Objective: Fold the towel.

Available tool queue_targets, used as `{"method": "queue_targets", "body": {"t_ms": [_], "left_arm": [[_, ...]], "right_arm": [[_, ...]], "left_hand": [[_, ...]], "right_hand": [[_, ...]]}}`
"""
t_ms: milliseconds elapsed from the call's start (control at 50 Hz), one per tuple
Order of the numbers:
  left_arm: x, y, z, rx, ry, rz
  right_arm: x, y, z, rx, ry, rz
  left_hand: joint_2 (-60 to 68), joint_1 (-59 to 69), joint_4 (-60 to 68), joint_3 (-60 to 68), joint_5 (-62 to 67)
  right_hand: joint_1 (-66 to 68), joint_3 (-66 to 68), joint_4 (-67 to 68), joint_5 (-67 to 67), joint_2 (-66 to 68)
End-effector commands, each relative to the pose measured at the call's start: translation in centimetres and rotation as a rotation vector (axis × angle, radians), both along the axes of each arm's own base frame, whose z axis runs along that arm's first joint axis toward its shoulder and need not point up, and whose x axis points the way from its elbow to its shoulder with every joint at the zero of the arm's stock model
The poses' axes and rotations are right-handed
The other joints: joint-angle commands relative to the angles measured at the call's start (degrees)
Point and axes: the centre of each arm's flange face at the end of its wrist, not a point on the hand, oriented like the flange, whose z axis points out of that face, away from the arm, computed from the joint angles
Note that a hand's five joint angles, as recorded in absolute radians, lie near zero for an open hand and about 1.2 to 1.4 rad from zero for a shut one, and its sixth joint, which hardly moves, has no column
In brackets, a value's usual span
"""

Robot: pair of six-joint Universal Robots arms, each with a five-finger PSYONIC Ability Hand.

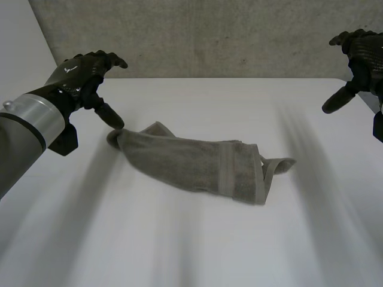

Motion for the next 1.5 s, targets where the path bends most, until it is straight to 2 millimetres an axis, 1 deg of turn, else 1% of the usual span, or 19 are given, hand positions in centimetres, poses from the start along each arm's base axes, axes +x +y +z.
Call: {"method": "queue_targets", "body": {"t_ms": [20, 400, 520, 600, 660, 680, 740, 860, 900, 980, 1060, 1080, 1120, 1240, 1280, 1340, 1380, 1460, 1500], "left_arm": [[0.0, 0.0, -0.1, 0.002, 0.001, -0.001], [0.2, -0.1, 0.0, -0.004, 0.002, 0.007], [0.2, -0.3, -0.4, -0.015, -0.009, -0.003], [0.1, -1.4, -0.9, -0.046, -0.001, -0.001], [-0.3, -4.2, -3.7, -0.042, -0.032, 0.004], [-0.3, -4.2, -3.7, -0.042, -0.032, 0.004], [-0.8, -7.4, -7.1, -0.033, -0.116, -0.045], [-1.1, -9.7, -10.7, -0.013, -0.229, -0.089], [-1.1, -10.6, -12.6, 0.002, -0.303, -0.102], [-1.1, -11.6, -13.9, 0.002, -0.36, -0.107], [-1.2, -12.6, -15.6, 0.019, -0.396, -0.11], [-1.2, -12.6, -15.6, 0.019, -0.396, -0.11], [-1.2, -12.9, -16.9, 0.064, -0.407, -0.116], [-1.1, -13.1, -18.7, 0.121, -0.436, -0.118], [-1.0, -13.2, -19.0, 0.123, -0.461, -0.107], [-1.0, -13.3, -18.9, 0.12, -0.469, -0.099], [-1.1, -13.0, -18.3, 0.114, -0.466, -0.097], [-1.5, -12.3, -16.5, 0.1, -0.458, -0.104], [-1.6, -11.1, -14.5, 0.081, -0.45, -0.116]], "right_arm": [[0.0, 0.0, 0.1, -0.007, 0.006, 0.003], [0.3, 0.1, 0.0, -0.002, 0.006, 0.021], [2.7, 1.6, -0.8, 0.049, 0.015, 0.175], [5.4, 2.3, -3.3, 0.181, 0.024, 0.391], [7.0, 0.6, -6.6, 0.286, 0.015, 0.483], [7.0, 0.6, -6.6, 0.286, 0.015, 0.483], [10.1, -0.9, -9.9, 0.334, 0.03, 0.541], [11.5, -3.2, -13.3, 0.372, 0.041, 0.527], [12.0, -4.1, -15.7, 0.401, 0.052, 0.507], [12.6, -4.4, -17.8, 0.432, 0.066, 0.498], [13.2, -4.3, -19.6, 0.455, 0.083, 0.5], [13.2, -4.3, -19.6, 0.455, 0.083, 0.5], [13.2, -4.2, -19.7, 0.46, 0.086, 0.498], [13.0, -3.7, -19.0, 0.466, 0.087, 0.51], [12.8, -3.2, -18.3, 0.467, 0.096, 0.516], [12.6, -3.1, -17.8, 0.454, 0.106, 0.517], [12.1, -2.9, -16.0, 0.411, 0.128, 0.517], [11.6, -2.0, -13.5, 0.361, 0.142, 0.524], [10.4, -1.0, -11.0, 0.313, 0.149, 0.517]], "left_hand": [[-3.4, -3.9, -4.3, -3.7, -2.9], [-3.4, -3.9, -4.3, -3.7, -2.9], [-3.4, -3.9, -4.3, -3.7, -2.9], [-3.3, -3.7, -4.1, -3.5, -2.8], [-3.3, -3.7, -4.1, -3.5, -2.8], [-3.3, -3.7, -4.1, -3.5, -2.8], [-3.3, -3.7, -4.1, -3.5, -2.8], [-3.4, -3.9, -4.3, -3.7, -2.9], [-3.4, -3.9, -4.3, -3.7, -2.9], [-3.3, -3.7, -4.1, -3.5, -2.8], [-2.3, -2.7, -3.1, -2.5, -1.8], [-2.3, -2.7, -3.1, -2.5, -1.8], [-1.1, -1.6, -1.9, -1.3, -0.6], [1.4, 1.0, 0.6, 1.2, 1.9], [11.0, 10.5, 10.1, 10.8, 11.5], [20.6, 20.1, 19.8, 20.4, 21.1], [43.7, 43.3, 42.9, 43.5, 44.2], [53.6, 53.1, 52.7, 53.4, 54.1], [63.6, 63.2, 62.8, 63.4, 64.1]], "right_hand": [[-2.7, -3.9, -4.5, -3.4, -3.3], [-2.7, -3.9, -4.5, -3.4, -3.3], [-2.7, -3.9, -4.5, -3.4, -3.3], [-2.7, -3.9, -4.5, -3.4, -3.3], [-2.7, -3.9, -4.5, -3.4, -3.3], [-2.7, -3.9, -4.5, -3.4, -3.3], [-2.7, -3.9, -4.5, -3.4, -3.3], [-2.7, -3.9, -4.5, -3.4, -3.3], [-2.7, -3.9, -4.5, -3.4, -3.3], [-2.6, -3.8, -4.4, -3.3, -3.2], [9.6, 8.4, 7.8, 8.9, 9.0], [9.6, 8.5, 7.8, 9.0, 9.1], [25.0, 23.9, 23.2, 24.4, 24.5], [38.6, 37.4, 36.8, 37.9, 38.0], [52.8, 51.6, 51.0, 52.1, 52.2], [61.1, 59.9, 59.3, 60.4, 60.5], [67.3, 66.1, 65.5, 66.6, 66.7], [67.3, 66.1, 65.5, 66.6, 66.7], [67.3, 66.1, 65.5, 66.6, 66.7]]}}
